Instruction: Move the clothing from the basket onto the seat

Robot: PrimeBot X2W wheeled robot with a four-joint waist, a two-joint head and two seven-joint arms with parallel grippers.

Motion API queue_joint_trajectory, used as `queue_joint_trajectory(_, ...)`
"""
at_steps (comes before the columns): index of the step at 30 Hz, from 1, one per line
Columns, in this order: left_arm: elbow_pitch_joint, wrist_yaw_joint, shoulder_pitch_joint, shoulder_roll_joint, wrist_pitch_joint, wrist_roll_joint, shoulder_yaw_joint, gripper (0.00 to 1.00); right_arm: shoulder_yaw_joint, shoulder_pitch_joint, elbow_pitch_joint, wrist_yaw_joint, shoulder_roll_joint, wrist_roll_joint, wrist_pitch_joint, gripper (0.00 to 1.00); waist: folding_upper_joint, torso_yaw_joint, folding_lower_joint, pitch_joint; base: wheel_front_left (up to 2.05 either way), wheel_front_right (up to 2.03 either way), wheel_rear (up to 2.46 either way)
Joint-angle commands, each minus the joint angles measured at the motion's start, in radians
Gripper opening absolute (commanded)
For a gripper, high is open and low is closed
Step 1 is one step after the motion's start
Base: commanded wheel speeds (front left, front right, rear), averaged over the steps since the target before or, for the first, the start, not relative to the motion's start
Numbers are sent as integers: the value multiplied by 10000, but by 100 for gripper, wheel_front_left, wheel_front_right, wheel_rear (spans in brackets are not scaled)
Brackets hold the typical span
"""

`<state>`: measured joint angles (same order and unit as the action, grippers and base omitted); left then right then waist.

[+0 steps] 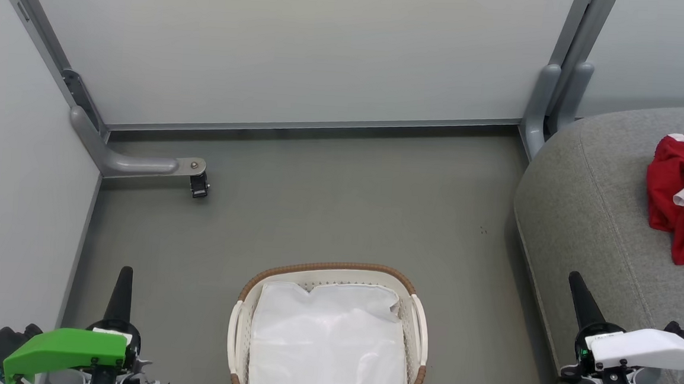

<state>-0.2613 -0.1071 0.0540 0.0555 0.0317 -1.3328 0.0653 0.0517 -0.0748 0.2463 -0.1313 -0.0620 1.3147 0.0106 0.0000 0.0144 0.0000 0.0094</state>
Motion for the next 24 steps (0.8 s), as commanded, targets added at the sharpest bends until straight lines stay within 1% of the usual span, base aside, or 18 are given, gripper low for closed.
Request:
queue_joint_trajectory(1,85,-85,263,15,59,-237,78,0,54,-207,-75,6,-67,256,81,0,0,-5,0,-2,0,0,0)
queue_joint_trajectory(24,150,-196,483,-26,540,-1813,345,0,295,-294,-54,7,-51,2022,590,0,0,-83,0,-36,0,0,0)
